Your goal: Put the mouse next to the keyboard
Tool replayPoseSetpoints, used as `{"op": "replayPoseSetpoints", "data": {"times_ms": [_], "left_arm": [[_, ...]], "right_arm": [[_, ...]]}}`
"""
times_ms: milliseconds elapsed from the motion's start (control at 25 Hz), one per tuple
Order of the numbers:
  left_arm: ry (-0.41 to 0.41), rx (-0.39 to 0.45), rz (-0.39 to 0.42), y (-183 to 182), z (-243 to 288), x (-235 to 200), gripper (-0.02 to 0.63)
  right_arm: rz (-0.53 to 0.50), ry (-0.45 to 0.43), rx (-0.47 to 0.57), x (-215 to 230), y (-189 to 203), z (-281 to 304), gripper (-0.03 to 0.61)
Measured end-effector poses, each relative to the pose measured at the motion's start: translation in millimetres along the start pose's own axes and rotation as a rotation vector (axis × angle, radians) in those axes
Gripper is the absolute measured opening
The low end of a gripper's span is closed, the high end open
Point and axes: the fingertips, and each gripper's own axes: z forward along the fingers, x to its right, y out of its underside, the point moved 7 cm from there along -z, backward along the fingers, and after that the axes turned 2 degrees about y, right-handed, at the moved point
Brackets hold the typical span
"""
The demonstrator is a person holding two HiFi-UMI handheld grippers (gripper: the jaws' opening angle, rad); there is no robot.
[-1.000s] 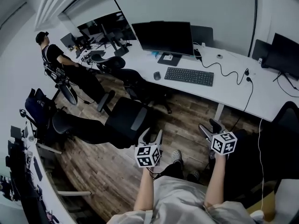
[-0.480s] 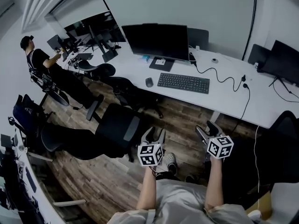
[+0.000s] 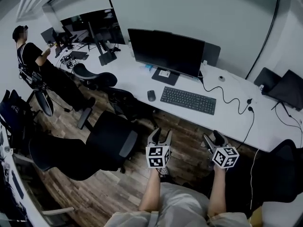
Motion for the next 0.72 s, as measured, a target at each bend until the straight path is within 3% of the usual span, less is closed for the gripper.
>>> {"op": "replayPoseSetpoints", "data": {"times_ms": [320,560,720], "left_arm": [[-0.045,0.005,-0.038,-10,48,-78,0.196],[-0.087,0.001,0.052,-24,71,-126,0.196],[-0.095,0.004,0.013,-25,82,-154,0.196]], "right_arm": [[0.008,0.043,-0.031,-26,8,77,0.304],[0.070,0.067,-0.041,-40,14,131,0.304],[0.062,0.056,-0.044,-51,8,159,0.302]]}}
